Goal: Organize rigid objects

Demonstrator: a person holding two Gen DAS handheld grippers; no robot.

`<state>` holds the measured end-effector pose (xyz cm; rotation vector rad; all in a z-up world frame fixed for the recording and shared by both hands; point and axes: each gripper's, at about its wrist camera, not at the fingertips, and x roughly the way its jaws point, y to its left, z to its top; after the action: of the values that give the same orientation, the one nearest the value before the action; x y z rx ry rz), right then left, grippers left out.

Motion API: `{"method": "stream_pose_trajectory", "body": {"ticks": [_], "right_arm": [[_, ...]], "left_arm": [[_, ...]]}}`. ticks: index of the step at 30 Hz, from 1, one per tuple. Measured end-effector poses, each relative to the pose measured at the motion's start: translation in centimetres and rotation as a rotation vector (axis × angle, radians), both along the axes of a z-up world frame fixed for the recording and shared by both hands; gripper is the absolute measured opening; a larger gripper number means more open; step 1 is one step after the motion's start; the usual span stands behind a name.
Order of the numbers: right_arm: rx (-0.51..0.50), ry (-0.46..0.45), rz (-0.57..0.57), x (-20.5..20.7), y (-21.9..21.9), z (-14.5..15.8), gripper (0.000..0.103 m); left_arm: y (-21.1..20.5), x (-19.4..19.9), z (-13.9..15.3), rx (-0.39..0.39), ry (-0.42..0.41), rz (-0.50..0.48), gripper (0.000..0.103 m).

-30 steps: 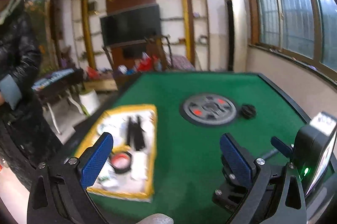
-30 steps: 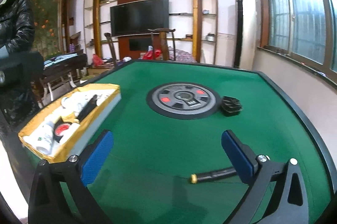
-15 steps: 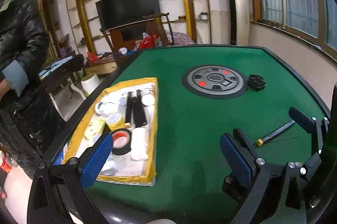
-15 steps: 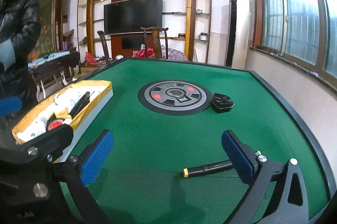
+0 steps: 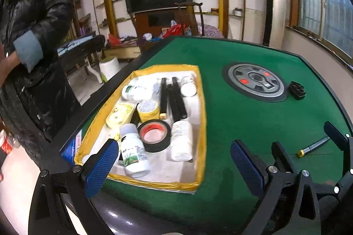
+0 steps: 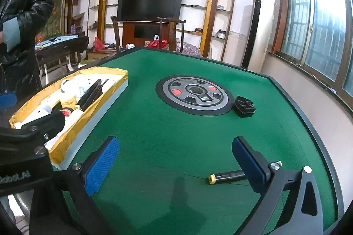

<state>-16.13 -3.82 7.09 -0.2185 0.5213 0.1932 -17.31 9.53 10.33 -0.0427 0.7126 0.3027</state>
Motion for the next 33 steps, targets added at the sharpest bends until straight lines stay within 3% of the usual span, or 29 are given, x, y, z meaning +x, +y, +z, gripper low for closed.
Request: {"method": "stream_pose_trajectory", "body": {"ticks": [19, 33], "right_arm": [[-0.100, 0.037, 0.101, 0.7, 5.3, 0.0, 0.102], [-0.117, 0.057, 0.129, 0.7, 6.8, -0.3, 0.102]], "left_arm": [[4.3, 1.2, -1.4, -0.050, 0.016, 0.076, 0.102], [5.3, 0.7, -1.5, -0.017, -0.003, 0.134, 0.102]]}}
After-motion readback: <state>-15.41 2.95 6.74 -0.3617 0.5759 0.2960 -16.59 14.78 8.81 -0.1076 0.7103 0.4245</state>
